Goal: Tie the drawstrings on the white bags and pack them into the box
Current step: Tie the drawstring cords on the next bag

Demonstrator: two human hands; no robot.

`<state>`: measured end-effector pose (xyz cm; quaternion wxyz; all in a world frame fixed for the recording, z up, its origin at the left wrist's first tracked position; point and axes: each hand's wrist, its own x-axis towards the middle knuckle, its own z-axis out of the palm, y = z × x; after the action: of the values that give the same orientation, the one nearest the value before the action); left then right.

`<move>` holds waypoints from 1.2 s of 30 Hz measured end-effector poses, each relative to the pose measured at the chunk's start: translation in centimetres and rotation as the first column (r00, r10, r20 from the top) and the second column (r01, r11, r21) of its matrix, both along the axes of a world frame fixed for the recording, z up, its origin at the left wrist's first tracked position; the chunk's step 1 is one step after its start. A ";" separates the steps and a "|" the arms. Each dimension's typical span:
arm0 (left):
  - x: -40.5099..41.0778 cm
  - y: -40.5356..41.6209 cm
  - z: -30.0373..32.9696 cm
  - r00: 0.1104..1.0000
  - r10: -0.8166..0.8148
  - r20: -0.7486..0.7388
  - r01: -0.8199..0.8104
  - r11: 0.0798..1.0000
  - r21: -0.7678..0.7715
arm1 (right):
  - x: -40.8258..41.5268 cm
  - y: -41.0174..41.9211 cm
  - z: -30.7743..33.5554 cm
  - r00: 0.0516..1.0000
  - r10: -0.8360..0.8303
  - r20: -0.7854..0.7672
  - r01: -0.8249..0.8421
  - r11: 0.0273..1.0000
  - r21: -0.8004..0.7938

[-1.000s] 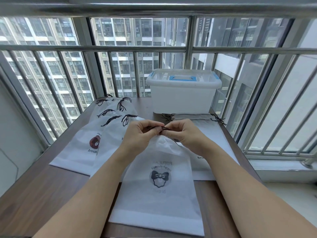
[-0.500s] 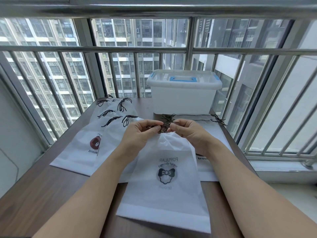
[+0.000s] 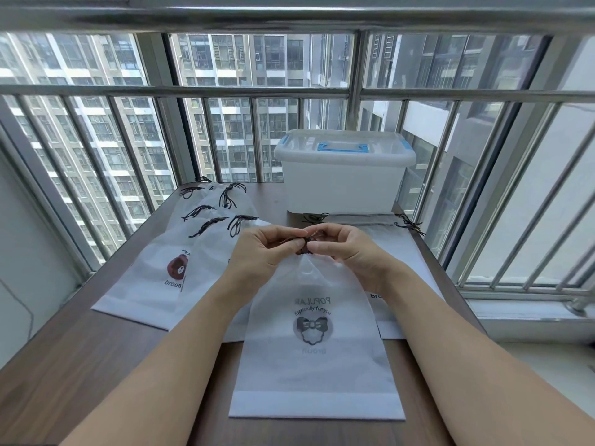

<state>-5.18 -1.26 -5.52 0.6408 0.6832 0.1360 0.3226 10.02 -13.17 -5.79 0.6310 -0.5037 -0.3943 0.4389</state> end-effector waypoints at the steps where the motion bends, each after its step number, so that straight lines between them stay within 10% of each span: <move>1: 0.0 0.0 0.0 1.000 -0.004 -0.004 0.004 1.000 0.011 | -0.2 0.1 0.0 0.999 -0.027 0.019 0.027 1.000 0.008; 12: -0.1 -0.1 -0.1 0.999 0.012 -0.035 -0.007 0.988 0.152 | -0.8 0.6 0.0 0.857 -0.138 0.496 0.177 0.984 -0.033; 24: -0.3 0.1 0.2 1.000 0.020 -0.013 -0.020 1.000 0.014 | 0.2 -0.4 0.4 0.983 0.031 -0.182 -0.045 0.996 -0.071; 36: 0.0 0.2 -0.2 1.000 0.014 -0.007 -0.014 0.999 0.041 | -0.1 -0.3 0.8 0.975 0.063 -0.214 -0.075 0.996 -0.049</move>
<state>-5.23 -1.09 -5.68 0.6239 0.6965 0.1365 0.3271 9.93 -13.45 -5.03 0.6394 -0.4578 -0.3294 0.5226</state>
